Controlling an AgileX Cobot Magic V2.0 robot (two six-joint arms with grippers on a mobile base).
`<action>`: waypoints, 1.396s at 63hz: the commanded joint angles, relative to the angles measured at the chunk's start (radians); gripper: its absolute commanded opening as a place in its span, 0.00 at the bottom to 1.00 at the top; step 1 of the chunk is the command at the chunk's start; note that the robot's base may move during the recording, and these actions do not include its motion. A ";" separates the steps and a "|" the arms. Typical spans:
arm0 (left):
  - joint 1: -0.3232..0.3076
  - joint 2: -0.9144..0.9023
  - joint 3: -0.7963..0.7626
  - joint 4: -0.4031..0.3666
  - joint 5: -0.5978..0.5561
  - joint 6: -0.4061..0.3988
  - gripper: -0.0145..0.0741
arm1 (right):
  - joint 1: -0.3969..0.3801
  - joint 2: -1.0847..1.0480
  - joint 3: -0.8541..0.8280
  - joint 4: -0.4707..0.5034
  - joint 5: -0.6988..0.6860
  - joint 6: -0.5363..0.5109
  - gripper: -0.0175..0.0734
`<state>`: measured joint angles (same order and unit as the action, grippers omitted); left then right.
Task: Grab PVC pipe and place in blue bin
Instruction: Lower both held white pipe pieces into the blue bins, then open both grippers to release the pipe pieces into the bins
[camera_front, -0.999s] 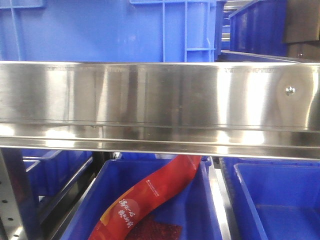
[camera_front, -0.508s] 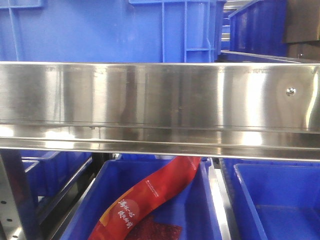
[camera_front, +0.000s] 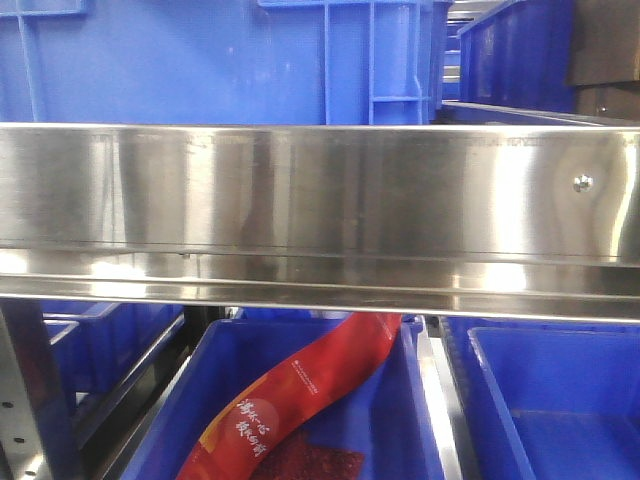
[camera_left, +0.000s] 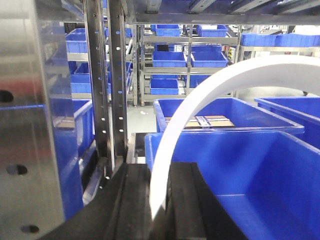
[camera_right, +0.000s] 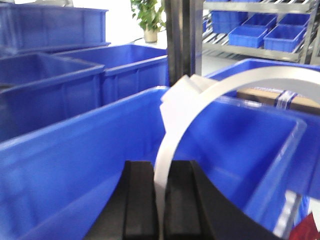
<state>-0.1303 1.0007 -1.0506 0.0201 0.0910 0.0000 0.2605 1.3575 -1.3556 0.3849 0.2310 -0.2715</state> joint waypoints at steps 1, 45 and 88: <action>-0.007 -0.001 -0.011 0.011 -0.057 0.000 0.04 | 0.001 0.057 -0.048 -0.016 -0.042 -0.010 0.01; -0.007 0.031 -0.011 0.054 -0.066 0.000 0.04 | 0.004 0.225 -0.121 -0.016 -0.058 -0.010 0.35; -0.007 0.149 -0.113 0.056 -0.125 0.000 0.04 | 0.002 0.099 -0.121 -0.042 0.032 -0.010 0.33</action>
<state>-0.1303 1.1309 -1.1305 0.0760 -0.0162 0.0000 0.2622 1.4892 -1.4664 0.3713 0.2565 -0.2774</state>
